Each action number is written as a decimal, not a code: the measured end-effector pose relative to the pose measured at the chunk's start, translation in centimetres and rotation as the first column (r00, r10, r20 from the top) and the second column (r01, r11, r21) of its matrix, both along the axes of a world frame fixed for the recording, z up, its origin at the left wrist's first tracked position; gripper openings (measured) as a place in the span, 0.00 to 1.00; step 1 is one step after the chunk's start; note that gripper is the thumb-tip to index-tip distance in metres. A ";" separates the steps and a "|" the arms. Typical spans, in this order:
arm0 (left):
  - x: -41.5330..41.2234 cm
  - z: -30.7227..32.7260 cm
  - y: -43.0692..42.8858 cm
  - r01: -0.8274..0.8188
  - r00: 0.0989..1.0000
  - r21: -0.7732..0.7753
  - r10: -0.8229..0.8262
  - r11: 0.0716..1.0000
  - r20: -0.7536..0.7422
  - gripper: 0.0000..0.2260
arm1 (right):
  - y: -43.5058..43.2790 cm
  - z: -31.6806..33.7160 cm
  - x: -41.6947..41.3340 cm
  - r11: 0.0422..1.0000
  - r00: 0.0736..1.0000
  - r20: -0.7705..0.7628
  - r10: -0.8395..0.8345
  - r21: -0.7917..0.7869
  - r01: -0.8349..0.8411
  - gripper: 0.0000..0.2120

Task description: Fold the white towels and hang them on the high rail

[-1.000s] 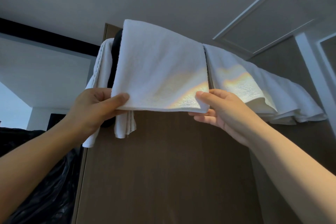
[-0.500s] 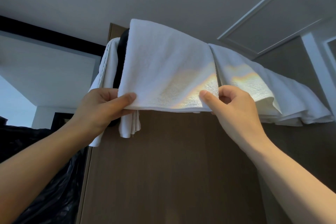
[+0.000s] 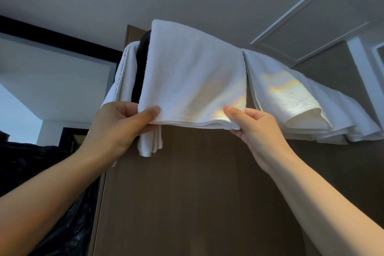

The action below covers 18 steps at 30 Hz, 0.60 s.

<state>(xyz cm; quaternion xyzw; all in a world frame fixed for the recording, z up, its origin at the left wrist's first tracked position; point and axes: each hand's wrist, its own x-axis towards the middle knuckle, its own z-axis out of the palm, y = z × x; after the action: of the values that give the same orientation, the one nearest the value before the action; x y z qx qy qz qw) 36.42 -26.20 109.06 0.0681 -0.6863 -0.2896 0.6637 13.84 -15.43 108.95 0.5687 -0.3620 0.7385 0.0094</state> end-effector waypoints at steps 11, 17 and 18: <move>-0.9 -0.1 1.0 0.039 0.998 -0.038 -0.041 0.999 -0.049 0.20 | -0.7 -1.3 0.6 0.968 0.986 0.138 -0.095 -0.219 0.124 0.32; -0.1 0.3 1.2 -0.100 0.993 -0.045 0.103 0.994 0.065 0.20 | -0.7 -1.0 0.9 0.945 0.952 0.146 -0.268 -0.151 0.290 0.17; 0.4 0.2 1.2 -0.159 0.982 -0.052 0.163 0.986 0.097 0.21 | -0.2 -1.0 1.0 0.937 0.941 0.140 -0.307 -0.130 0.325 0.17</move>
<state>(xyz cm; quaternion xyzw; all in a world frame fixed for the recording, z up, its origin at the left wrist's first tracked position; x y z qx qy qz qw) 36.81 -24.96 109.27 0.1235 -0.7174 -0.2160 0.6507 14.88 -15.66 107.91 0.4562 -0.3916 0.7850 0.1496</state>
